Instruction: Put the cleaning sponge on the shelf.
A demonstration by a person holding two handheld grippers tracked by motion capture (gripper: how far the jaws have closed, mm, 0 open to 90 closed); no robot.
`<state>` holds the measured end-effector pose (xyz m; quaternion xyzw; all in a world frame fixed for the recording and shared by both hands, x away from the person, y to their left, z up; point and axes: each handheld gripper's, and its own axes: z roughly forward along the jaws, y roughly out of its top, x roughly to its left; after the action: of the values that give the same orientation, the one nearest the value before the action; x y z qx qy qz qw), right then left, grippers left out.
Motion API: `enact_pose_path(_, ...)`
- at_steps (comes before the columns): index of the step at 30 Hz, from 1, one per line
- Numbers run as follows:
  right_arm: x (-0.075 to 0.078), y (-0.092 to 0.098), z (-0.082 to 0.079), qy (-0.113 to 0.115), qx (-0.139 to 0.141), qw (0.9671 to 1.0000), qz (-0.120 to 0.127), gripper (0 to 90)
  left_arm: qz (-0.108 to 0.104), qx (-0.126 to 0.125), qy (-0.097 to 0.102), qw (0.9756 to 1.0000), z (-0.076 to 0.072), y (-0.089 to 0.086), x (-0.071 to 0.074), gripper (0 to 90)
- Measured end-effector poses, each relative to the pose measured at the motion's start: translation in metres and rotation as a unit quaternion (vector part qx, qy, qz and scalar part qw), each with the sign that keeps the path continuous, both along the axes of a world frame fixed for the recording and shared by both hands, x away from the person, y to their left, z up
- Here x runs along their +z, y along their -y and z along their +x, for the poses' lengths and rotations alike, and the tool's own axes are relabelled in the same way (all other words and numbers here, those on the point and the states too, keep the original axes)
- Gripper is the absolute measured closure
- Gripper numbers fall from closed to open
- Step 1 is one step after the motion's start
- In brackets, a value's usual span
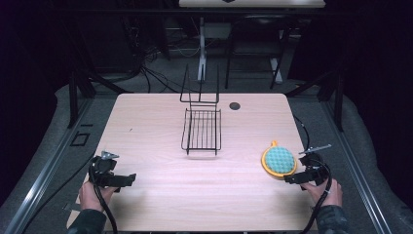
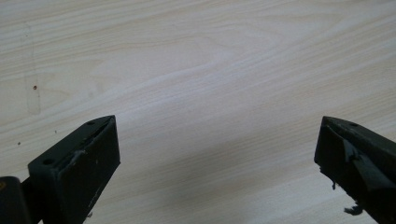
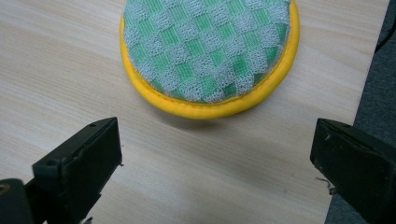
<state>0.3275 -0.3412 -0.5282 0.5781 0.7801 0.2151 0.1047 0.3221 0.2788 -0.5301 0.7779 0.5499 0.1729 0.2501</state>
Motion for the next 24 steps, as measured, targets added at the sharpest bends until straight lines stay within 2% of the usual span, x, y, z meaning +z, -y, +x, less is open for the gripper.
enact_pose_path(10, 0.006, -0.005, 0.004, 0.014, 0.001, 0.9999, -0.002, 0.1, 0.004, -0.015, -0.002, 0.9999, 0.0, 0.006, 0.0, 0.3)
enact_pose_path(15, 0.004, -0.006, 0.008, 0.012, 0.001, 0.9999, -0.007, 0.0, 0.006, -0.017, -0.001, 0.9998, 0.001, 0.005, 0.0, 0.3)
enact_pose_path(20, 0.005, -0.006, 0.014, 0.012, 0.015, 0.9998, -0.002, 0.0, 0.011, -0.021, 0.001, 0.9997, 0.002, 0.011, 0.002, 0.3)
enact_pose_path(24, 0.005, -0.008, 0.018, 0.014, 0.015, 0.9998, 0.003, 0.0, 0.014, -0.03, -0.002, 0.9995, 0.002, 0.013, 0.001, 0.3)
